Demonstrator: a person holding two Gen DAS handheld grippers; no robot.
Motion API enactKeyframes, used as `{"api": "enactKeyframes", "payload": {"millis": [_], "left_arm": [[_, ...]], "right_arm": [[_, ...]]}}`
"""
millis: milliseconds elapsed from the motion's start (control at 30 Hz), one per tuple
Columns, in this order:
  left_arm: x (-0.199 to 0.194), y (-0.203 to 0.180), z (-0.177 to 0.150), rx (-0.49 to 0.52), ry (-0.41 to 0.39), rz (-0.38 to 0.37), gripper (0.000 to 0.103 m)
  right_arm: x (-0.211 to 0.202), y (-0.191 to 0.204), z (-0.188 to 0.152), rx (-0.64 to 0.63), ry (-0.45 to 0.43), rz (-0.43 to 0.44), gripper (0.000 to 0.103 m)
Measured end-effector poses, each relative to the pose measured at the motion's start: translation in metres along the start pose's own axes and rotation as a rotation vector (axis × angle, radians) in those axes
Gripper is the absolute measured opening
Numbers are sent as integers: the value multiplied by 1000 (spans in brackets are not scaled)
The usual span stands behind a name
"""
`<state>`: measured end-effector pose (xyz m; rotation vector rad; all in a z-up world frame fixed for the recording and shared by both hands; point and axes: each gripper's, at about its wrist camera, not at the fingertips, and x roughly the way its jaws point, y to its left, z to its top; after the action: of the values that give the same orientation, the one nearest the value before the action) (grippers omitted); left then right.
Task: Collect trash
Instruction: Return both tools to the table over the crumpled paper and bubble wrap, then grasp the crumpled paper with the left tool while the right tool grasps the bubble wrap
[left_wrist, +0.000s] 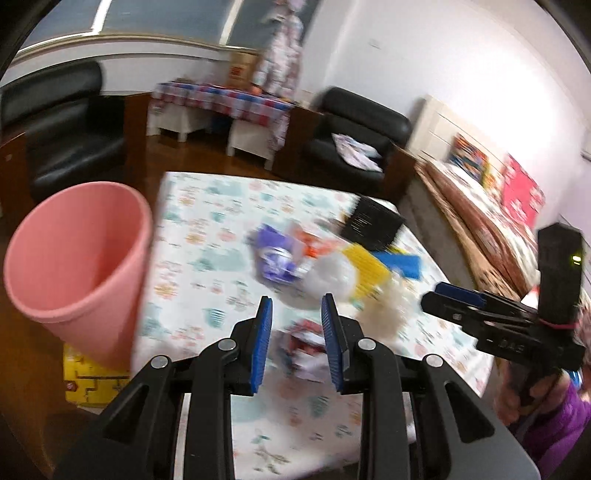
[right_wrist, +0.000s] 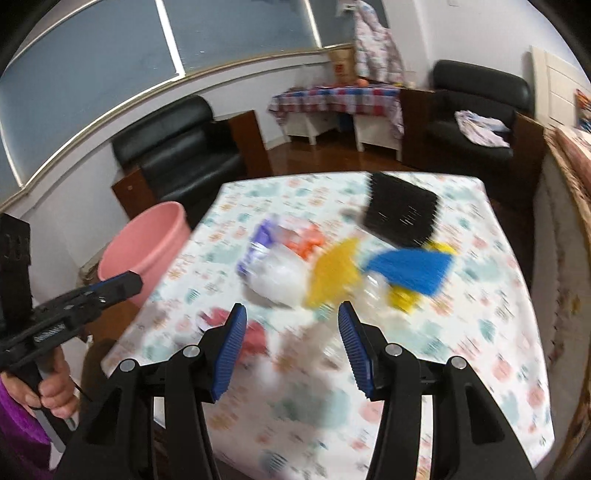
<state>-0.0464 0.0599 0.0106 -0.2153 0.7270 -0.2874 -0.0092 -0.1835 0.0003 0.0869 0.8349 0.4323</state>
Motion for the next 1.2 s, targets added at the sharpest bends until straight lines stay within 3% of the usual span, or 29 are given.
{"api": "enactKeyframes", "payload": {"millis": [167,333,467,767,833,900,1000,1200], "left_arm": [[2,-30,-13,141,45,-72,28],[9,-35,-32,254,86,-13,28],[20,-30,-39,285,122,10,28],[39,-24,-37,339,152,21,28],[43,-24,-38,342,163,14,28],[47,-25,-39,347,178,-2,28],[51,-29,-42,363,189,-25,28],[53,-39,-44,355,210,-78,28]], "right_arm": [[7,-19,-18,60,60,6,51],[22,-22,-25,111,115,54,52],[34,-27,-19,190,130,66,60],[63,-31,-11,221,161,-17,62],[63,-33,-12,211,157,-35,59],[61,-38,-13,212,152,-36,45],[57,-42,-16,205,136,-42,33],[43,-44,-18,171,101,-48,25]]}}
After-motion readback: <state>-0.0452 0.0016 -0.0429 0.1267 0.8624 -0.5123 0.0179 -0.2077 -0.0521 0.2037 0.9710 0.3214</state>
